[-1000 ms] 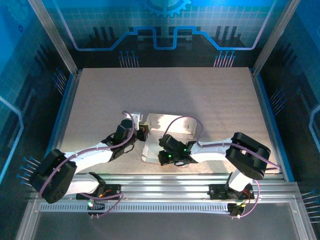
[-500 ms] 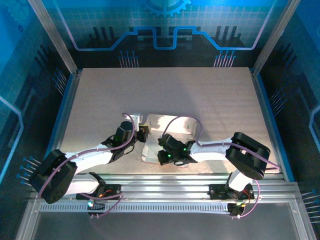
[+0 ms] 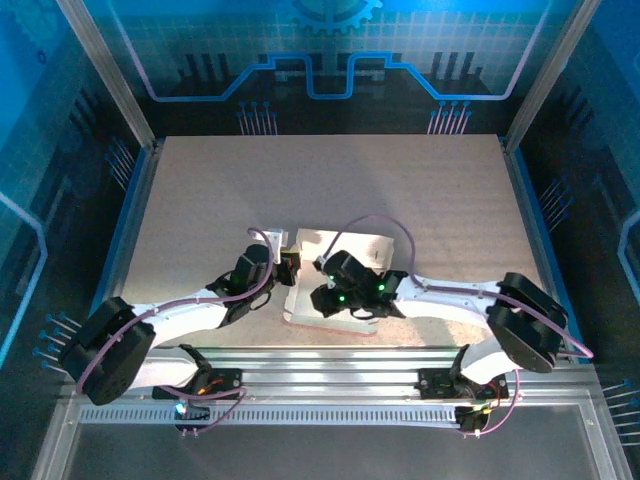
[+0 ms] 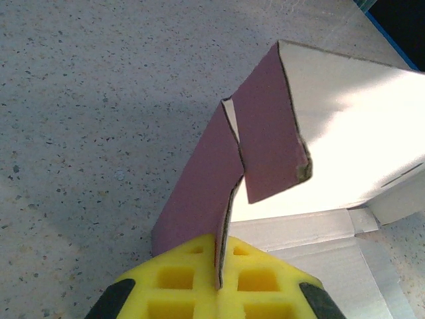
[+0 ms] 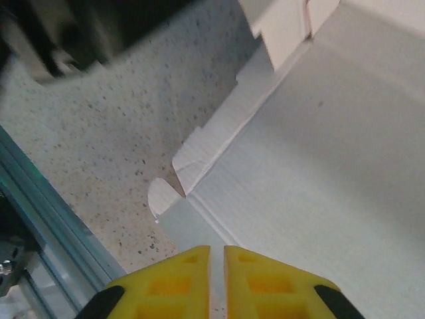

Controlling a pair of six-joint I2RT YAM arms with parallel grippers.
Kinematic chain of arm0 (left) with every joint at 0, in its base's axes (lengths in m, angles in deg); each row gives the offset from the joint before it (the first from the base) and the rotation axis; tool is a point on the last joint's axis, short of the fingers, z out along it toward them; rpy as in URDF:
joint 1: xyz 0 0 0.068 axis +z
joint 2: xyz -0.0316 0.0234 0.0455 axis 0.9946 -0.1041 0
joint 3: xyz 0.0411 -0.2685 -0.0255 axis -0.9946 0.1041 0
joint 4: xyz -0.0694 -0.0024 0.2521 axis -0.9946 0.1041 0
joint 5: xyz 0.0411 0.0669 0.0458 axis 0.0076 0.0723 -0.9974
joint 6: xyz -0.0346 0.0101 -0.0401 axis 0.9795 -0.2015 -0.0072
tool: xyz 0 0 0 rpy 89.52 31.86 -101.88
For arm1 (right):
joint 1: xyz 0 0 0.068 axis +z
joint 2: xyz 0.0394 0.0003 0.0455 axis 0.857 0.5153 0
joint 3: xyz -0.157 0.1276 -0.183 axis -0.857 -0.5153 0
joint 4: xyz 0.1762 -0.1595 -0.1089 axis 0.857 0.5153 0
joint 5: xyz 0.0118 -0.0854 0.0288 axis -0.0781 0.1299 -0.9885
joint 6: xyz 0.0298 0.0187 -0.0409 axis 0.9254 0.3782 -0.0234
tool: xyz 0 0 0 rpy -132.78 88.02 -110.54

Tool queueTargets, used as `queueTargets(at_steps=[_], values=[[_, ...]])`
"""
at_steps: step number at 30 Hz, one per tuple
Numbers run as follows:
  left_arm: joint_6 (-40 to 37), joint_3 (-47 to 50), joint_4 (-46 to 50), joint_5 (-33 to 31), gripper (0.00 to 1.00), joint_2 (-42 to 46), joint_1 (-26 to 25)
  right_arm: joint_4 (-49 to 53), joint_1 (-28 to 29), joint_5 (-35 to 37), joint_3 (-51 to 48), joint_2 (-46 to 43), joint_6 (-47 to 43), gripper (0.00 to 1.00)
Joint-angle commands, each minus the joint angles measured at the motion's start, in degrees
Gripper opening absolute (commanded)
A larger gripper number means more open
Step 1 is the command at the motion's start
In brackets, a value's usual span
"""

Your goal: Fold the paper box

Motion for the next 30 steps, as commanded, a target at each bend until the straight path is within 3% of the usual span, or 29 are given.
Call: queueTargets(at_steps=[1, 7, 15, 21, 30], values=[[1.57, 2.90, 15.27, 2.89, 0.01, -3.52, -1.25, 7.04, -2.58, -0.65, 4.68, -5.10, -6.35, 0.19], [1.57, 3.14, 14.96, 3.21, 0.00, -3.61, -1.37, 16.68, -9.44, -4.16, 13.77, -8.34, -14.71, 0.36], [1.66, 3.79, 14.03, 3.67, 0.01, -3.87, -1.39, 24.83, -14.59, -6.61, 29.78, 2.43, -24.39, 0.63], [1.44, 3.95, 14.72, 3.63, 0.00, -3.38, -1.31, 28.91, -15.87, -6.65, 39.62, 12.60, -28.00, 0.71], [1.13, 4.04, 15.07, 3.84, 0.00, -2.99, -1.36, 29.77, -15.83, -7.24, 44.89, 19.31, -29.00, 0.73]])
